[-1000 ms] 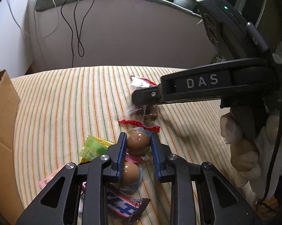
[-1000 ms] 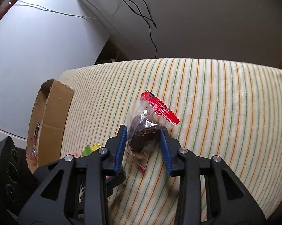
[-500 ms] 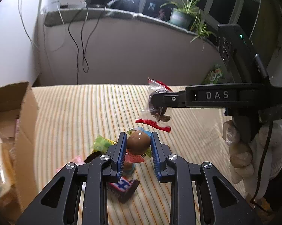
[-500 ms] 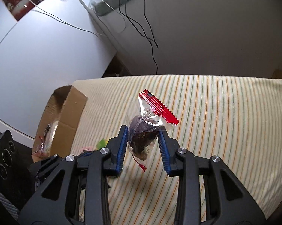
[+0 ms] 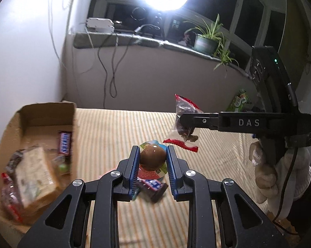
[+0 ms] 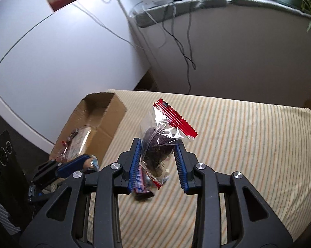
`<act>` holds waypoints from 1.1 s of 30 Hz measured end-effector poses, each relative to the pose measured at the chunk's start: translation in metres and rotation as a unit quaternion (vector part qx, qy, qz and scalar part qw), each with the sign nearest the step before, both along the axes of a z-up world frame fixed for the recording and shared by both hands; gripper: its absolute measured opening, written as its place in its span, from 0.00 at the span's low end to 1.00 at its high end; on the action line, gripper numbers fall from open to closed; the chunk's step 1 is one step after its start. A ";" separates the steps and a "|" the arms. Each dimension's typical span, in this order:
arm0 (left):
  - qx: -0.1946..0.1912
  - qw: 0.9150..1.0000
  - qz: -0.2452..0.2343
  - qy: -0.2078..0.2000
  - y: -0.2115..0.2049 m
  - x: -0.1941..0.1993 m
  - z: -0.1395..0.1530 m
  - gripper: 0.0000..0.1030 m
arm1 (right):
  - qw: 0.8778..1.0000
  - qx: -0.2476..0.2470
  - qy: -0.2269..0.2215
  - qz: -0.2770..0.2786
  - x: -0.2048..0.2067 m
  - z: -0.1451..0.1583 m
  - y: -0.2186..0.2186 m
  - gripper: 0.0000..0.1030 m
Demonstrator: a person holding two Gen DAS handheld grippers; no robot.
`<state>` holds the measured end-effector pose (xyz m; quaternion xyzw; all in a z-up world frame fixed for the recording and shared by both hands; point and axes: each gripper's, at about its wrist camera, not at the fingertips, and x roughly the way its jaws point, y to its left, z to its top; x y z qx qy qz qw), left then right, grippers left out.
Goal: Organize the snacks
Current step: 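Carry the egg candy and chocolate bag with both tools over the box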
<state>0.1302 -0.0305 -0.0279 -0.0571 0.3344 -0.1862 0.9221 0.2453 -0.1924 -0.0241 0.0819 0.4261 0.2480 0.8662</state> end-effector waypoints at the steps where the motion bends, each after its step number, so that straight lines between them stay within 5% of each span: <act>1: 0.000 1.000 0.003 -0.002 0.004 -0.002 0.002 0.23 | 1.000 -0.001 -0.001 0.002 -0.001 0.000 0.005 0.33; 33: 0.000 0.994 0.106 0.003 0.114 -0.023 -0.011 0.23 | 0.993 -0.024 -0.021 0.110 -0.005 0.011 0.145 0.33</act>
